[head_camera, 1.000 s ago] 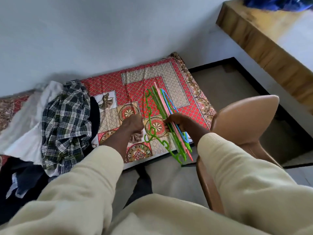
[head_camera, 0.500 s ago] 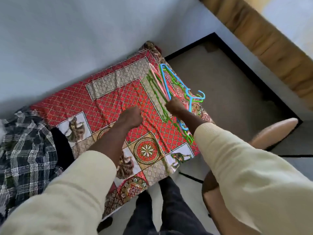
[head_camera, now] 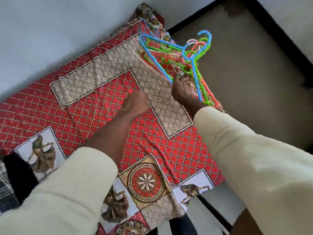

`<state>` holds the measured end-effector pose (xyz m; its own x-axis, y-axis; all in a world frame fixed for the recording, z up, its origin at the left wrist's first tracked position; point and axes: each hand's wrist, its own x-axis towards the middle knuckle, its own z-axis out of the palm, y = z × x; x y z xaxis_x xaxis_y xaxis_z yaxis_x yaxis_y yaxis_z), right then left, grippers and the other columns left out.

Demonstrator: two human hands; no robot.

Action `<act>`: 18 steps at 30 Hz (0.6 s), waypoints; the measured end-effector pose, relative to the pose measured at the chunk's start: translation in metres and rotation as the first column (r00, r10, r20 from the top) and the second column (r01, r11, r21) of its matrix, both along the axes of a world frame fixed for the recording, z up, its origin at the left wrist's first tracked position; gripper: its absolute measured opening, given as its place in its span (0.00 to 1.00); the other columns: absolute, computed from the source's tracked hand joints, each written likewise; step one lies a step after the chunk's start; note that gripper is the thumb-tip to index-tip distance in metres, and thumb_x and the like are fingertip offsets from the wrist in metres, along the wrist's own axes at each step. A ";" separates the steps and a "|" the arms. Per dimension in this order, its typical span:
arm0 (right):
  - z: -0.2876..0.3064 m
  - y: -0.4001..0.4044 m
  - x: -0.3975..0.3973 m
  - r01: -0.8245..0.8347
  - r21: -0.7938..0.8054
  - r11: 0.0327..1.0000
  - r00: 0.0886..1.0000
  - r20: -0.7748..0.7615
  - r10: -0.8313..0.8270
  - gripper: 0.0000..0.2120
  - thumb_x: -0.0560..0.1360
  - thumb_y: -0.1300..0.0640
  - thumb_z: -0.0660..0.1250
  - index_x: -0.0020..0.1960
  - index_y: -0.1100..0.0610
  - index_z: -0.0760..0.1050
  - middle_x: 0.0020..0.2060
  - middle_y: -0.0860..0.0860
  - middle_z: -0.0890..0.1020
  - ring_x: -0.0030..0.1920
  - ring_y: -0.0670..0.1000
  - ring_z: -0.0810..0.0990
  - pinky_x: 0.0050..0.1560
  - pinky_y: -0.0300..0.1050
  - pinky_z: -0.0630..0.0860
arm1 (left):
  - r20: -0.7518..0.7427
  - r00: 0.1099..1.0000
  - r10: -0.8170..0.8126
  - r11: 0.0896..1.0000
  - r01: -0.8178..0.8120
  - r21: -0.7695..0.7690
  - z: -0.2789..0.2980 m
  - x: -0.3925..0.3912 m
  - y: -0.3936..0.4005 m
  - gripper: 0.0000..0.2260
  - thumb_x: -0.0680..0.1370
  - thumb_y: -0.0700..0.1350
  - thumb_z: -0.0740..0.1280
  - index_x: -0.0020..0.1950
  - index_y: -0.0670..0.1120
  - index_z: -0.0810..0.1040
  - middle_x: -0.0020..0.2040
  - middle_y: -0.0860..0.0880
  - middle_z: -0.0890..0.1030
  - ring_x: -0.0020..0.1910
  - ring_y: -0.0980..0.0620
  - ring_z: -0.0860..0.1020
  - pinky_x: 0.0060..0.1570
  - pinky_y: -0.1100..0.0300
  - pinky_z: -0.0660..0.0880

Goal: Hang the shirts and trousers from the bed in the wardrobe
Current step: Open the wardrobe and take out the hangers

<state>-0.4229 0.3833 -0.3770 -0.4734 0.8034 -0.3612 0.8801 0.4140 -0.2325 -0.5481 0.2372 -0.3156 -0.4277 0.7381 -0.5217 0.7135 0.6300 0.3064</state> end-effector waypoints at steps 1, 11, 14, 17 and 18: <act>-0.026 0.004 0.001 0.003 -0.071 0.997 1.000 0.018 -0.002 0.18 0.79 0.62 0.57 0.68 0.65 0.65 0.61 0.69 0.74 0.62 0.69 0.74 0.59 0.58 0.71 | 0.015 1.000 0.006 1.000 -0.006 -0.013 -0.019 -0.001 0.004 0.09 0.77 0.43 0.63 0.47 0.41 0.81 0.48 0.38 0.83 0.47 0.38 0.81 0.40 0.54 0.70; -0.058 0.009 -0.009 0.126 -0.188 0.974 0.992 0.016 -0.126 0.28 0.75 0.53 0.70 0.69 0.65 0.65 0.66 0.65 0.69 0.67 0.66 0.71 0.66 0.54 0.69 | 0.079 0.997 0.004 0.993 0.005 -0.116 -0.063 -0.006 -0.013 0.06 0.76 0.40 0.64 0.43 0.40 0.78 0.45 0.39 0.82 0.45 0.41 0.80 0.41 0.54 0.73; -0.037 -0.003 -0.010 0.090 -0.223 0.971 0.996 -0.006 -0.094 0.30 0.74 0.56 0.71 0.69 0.67 0.63 0.67 0.66 0.68 0.68 0.66 0.69 0.67 0.53 0.67 | 0.094 0.995 0.015 0.994 -0.004 -0.112 -0.040 -0.006 -0.020 0.06 0.75 0.39 0.63 0.44 0.39 0.79 0.46 0.39 0.83 0.45 0.41 0.80 0.41 0.54 0.72; -0.010 -0.020 -0.006 0.046 -0.219 0.975 0.995 -0.071 -0.063 0.20 0.75 0.66 0.63 0.65 0.71 0.66 0.63 0.69 0.72 0.63 0.66 0.73 0.59 0.53 0.68 | 0.069 0.998 0.005 0.996 0.002 -0.089 -0.010 -0.002 -0.033 0.09 0.77 0.44 0.64 0.50 0.41 0.80 0.51 0.39 0.82 0.50 0.40 0.80 0.47 0.53 0.75; 0.002 -0.028 -0.002 0.031 -0.203 0.979 0.994 -0.094 -0.051 0.19 0.75 0.68 0.61 0.64 0.71 0.67 0.61 0.69 0.73 0.62 0.66 0.74 0.57 0.53 0.68 | 0.053 0.999 -0.010 0.997 0.014 -0.080 0.002 -0.001 -0.040 0.10 0.77 0.45 0.65 0.52 0.41 0.80 0.53 0.39 0.82 0.53 0.39 0.80 0.48 0.52 0.75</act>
<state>-0.4250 0.3556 -0.3745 -0.4830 0.7387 -0.4701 0.8638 0.3144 -0.3936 -0.5487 0.1968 -0.3139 -0.3892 0.6978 -0.6013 0.7054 0.6456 0.2926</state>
